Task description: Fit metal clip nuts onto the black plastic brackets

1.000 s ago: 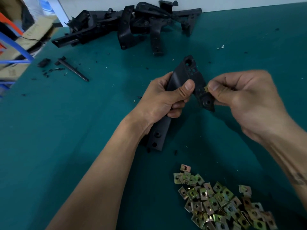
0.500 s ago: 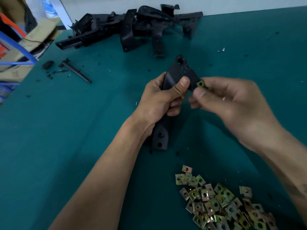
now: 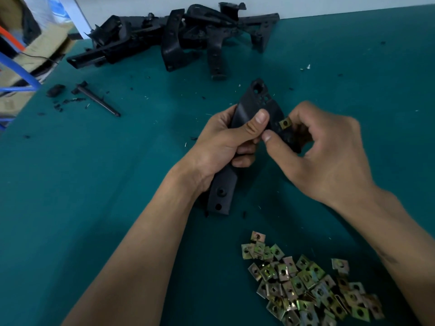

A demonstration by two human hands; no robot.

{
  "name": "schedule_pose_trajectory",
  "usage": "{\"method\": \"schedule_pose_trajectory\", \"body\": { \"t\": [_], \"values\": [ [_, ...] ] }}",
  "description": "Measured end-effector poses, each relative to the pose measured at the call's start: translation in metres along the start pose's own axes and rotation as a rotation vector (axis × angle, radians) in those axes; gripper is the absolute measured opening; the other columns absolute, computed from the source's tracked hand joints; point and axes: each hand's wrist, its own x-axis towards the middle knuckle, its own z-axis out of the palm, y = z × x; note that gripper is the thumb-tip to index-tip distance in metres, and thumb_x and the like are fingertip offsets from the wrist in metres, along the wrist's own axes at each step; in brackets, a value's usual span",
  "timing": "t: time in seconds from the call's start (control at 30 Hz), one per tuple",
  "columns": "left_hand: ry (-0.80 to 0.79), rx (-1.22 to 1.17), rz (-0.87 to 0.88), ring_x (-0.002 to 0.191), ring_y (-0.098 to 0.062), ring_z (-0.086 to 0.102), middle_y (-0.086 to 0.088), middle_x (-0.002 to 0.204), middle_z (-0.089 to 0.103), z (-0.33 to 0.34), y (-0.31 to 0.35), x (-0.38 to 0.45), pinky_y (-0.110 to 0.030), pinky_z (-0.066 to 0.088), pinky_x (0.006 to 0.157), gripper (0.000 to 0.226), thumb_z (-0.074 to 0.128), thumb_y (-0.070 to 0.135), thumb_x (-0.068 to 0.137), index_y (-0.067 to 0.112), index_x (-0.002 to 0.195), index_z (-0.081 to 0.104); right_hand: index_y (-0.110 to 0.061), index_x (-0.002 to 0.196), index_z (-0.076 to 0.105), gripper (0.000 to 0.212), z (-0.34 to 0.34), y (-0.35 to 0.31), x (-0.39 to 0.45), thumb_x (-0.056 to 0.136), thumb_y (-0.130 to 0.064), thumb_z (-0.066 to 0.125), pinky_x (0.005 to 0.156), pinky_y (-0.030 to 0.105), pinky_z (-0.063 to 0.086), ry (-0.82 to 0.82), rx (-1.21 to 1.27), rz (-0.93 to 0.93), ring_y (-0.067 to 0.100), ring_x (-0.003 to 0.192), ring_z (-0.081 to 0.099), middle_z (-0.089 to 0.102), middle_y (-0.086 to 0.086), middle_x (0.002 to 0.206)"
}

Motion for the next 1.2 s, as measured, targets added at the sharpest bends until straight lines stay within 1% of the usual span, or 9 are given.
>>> {"method": "schedule_pose_trajectory", "body": {
  "t": [0.27,0.37,0.43,0.53,0.63,0.73,0.87,0.97,1.2],
  "values": [
    [-0.014,-0.06,0.013,0.047,-0.004,0.034,0.0,0.066,0.045,-0.002,0.0,-0.001,-0.016,0.029,0.037,0.02,0.058,0.025,0.094,0.013,0.081,0.048,-0.008,0.083,0.058,0.03,0.006,-0.008,-0.007,0.097,-0.035,0.063,0.048,0.036,0.041,0.072,-0.118,-0.138,0.023,0.056,0.047,0.05,-0.004,0.067],
    [-0.003,-0.061,0.021,0.047,-0.003,0.035,0.001,0.066,0.045,-0.004,0.0,-0.001,-0.016,0.029,0.036,0.021,0.059,0.026,0.094,0.013,0.082,0.048,-0.012,0.087,0.062,0.029,0.007,-0.007,-0.007,0.098,-0.039,0.063,0.049,0.036,0.044,0.047,-0.008,-0.109,0.019,0.058,0.051,0.054,-0.006,0.068],
    [-0.005,-0.025,0.016,0.048,-0.004,0.035,0.001,0.067,0.045,-0.004,-0.001,0.0,-0.017,0.03,0.038,0.021,0.059,0.028,0.096,0.013,0.084,0.049,-0.018,0.081,0.058,0.033,0.004,-0.004,-0.006,0.096,-0.047,0.061,0.048,0.034,0.043,-0.001,0.049,-0.057,0.015,0.057,0.051,0.052,-0.01,0.063],
    [-0.025,0.003,-0.013,0.051,-0.006,0.033,0.001,0.069,0.045,-0.003,0.0,0.001,-0.017,0.03,0.039,0.021,0.06,0.029,0.097,0.013,0.087,0.051,-0.025,0.064,0.044,0.048,-0.004,0.004,-0.006,0.096,-0.059,0.057,0.046,0.028,0.032,-0.184,0.066,0.017,0.009,0.047,0.042,0.04,-0.01,0.051],
    [-0.059,-0.035,-0.056,0.053,-0.007,0.03,0.0,0.071,0.045,-0.003,-0.001,0.002,-0.017,0.029,0.04,0.019,0.062,0.028,0.097,0.015,0.086,0.053,-0.02,0.058,0.05,0.05,-0.022,0.016,-0.019,0.097,-0.051,0.06,0.046,0.021,0.028,-0.291,0.157,0.098,0.006,0.045,0.038,0.041,-0.008,0.048],
    [-0.09,-0.042,-0.082,0.054,-0.008,0.03,0.001,0.071,0.045,-0.004,-0.001,0.004,-0.018,0.029,0.041,0.02,0.064,0.028,0.096,0.016,0.085,0.053,-0.016,0.071,0.066,0.03,-0.052,0.026,-0.053,0.092,-0.037,0.067,0.055,0.019,0.033,-0.363,0.211,0.134,0.008,0.054,0.048,0.056,-0.004,0.061],
    [-0.097,-0.029,-0.087,0.055,-0.009,0.031,0.0,0.072,0.045,-0.004,0.0,0.003,-0.02,0.027,0.043,0.022,0.064,0.029,0.096,0.016,0.084,0.051,-0.021,0.086,0.074,0.015,-0.09,0.03,-0.101,0.09,-0.035,0.075,0.062,0.03,0.043,-0.394,0.24,0.116,0.02,0.071,0.058,0.066,-0.001,0.082],
    [-0.094,-0.026,-0.088,0.055,-0.01,0.031,-0.001,0.073,0.044,-0.003,0.0,0.002,-0.021,0.025,0.044,0.023,0.064,0.028,0.096,0.015,0.084,0.051,-0.028,0.104,0.078,0.02,-0.095,0.021,-0.12,0.087,-0.038,0.073,0.065,0.023,0.044,-0.413,0.215,0.093,0.018,0.077,0.059,0.068,-0.003,0.095],
    [-0.089,-0.02,-0.079,0.054,-0.01,0.031,-0.002,0.074,0.044,-0.002,-0.002,0.002,-0.02,0.027,0.043,0.022,0.065,0.029,0.095,0.015,0.086,0.052,-0.031,0.099,0.075,0.012,-0.092,0.015,-0.121,0.091,-0.021,0.074,0.07,0.021,0.043,-0.502,0.097,0.08,0.014,0.089,0.063,0.065,-0.008,0.099]
  ]
}}
